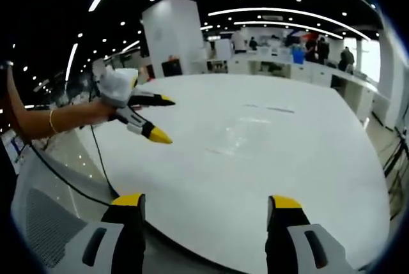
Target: Open the resealable bag by pulling the two sides of the seal apart until the entire bag opening is separated and visibly accessible.
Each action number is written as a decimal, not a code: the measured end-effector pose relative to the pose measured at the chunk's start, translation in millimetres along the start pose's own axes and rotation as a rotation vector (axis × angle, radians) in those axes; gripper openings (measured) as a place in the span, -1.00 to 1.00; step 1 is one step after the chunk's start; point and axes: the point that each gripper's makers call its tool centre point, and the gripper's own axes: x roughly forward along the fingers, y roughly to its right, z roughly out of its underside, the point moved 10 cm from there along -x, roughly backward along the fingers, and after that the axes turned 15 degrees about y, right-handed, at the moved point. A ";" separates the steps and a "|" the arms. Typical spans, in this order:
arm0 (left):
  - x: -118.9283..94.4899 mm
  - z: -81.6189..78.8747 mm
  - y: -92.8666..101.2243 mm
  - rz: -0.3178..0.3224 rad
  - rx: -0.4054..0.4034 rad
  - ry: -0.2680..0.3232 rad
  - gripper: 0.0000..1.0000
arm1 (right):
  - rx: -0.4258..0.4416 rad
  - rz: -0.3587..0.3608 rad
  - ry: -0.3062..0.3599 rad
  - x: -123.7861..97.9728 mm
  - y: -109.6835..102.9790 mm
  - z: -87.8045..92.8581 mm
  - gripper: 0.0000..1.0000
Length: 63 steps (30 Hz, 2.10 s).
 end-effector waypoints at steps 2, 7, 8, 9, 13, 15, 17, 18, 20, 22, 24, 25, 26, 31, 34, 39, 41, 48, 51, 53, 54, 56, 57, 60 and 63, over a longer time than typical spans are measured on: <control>7.3 2.7 -0.8 0.003 0.011 0.001 0.63 | 0.002 0.006 -0.002 -0.4 0.9 0.3 0.53; 26.3 14.9 -2.5 0.013 0.036 -0.036 0.56 | 0.009 0.009 -0.012 -0.2 1.3 2.1 0.52; 28.4 15.9 -2.7 0.015 0.042 -0.036 0.55 | 0.008 0.011 -0.016 -0.3 1.4 2.5 0.52; 32.9 18.2 -3.2 0.019 0.056 -0.044 0.54 | 0.009 0.014 -0.018 -0.5 1.8 2.7 0.52; 45.9 24.4 -5.0 0.031 0.078 -0.076 0.44 | 0.021 0.023 -0.017 -0.8 3.4 3.2 0.51; 52.4 27.3 -6.3 0.023 0.079 -0.073 0.36 | 0.023 0.023 -0.018 -0.7 3.5 3.5 0.50; 59.1 29.7 -7.6 0.022 0.091 -0.085 0.33 | 0.025 0.028 -0.016 -1.0 4.2 3.3 0.50; 61.5 31.1 -8.1 0.024 0.101 -0.092 0.32 | 0.027 0.031 -0.016 -1.1 4.3 3.4 0.50; 64.9 33.6 -8.7 0.020 0.111 -0.111 0.29 | 0.036 0.035 -0.015 -1.3 5.2 3.7 0.49; 68.3 37.0 -9.5 0.022 0.100 -0.124 0.27 | 0.037 0.032 -0.018 -0.9 4.6 4.0 0.49; 70.8 39.6 -9.5 0.024 0.099 -0.133 0.25 | 0.032 0.028 -0.025 -0.5 3.7 4.8 0.49; 72.0 40.8 -9.5 0.025 0.102 -0.139 0.24 | 0.032 0.028 -0.027 -0.5 3.9 4.9 0.49; 73.6 42.5 -9.9 0.025 0.108 -0.143 0.22 | 0.033 0.028 -0.028 -0.5 3.9 5.0 0.49; 81.6 50.0 -11.5 0.041 0.115 -0.172 0.18 | 0.037 0.033 -0.026 -1.1 5.1 4.8 0.48; 84.7 51.6 -12.6 0.042 0.124 -0.179 0.14 | 0.040 0.037 -0.030 -1.6 5.7 5.4 0.47; 91.7 53.4 -16.3 0.052 0.146 -0.183 0.06 | 0.042 0.039 -0.035 -1.8 5.8 6.1 0.46; 92.7 52.4 -17.0 0.053 0.165 -0.183 0.05 | 0.043 0.040 -0.036 -2.0 6.1 6.2 0.46; 96.5 51.5 -15.4 0.063 0.183 -0.164 -0.09 | 0.046 0.040 -0.029 -2.5 6.7 5.6 0.39; 97.4 50.4 -14.2 0.073 0.209 -0.162 -0.14 | 0.046 0.040 -0.028 -2.6 6.4 5.5 0.38; 98.1 49.8 -12.1 0.099 0.219 -0.155 -0.25 | 0.046 0.039 -0.028 -2.6 6.6 5.5 0.37; 98.6 50.6 -11.3 0.112 0.222 -0.157 -0.31 | 0.044 0.038 -0.028 -2.6 6.1 5.5 0.36; 99.1 52.6 -8.9 0.134 0.233 -0.166 -0.43 | 0.045 0.035 -0.029 -2.5 6.0 5.5 0.36; 98.7 52.7 -7.4 0.138 0.232 -0.163 -0.47 | 0.045 0.035 -0.029 -2.4 6.2 5.5 0.36; 98.7 52.5 -6.7 0.153 0.253 -0.167 -0.53 | 0.046 0.038 -0.026 -2.7 6.4 5.1 0.36; 99.1 51.8 -4.3 0.172 0.273 -0.163 -0.60 | 0.048 0.041 -0.023 -2.9 6.9 5.1 0.36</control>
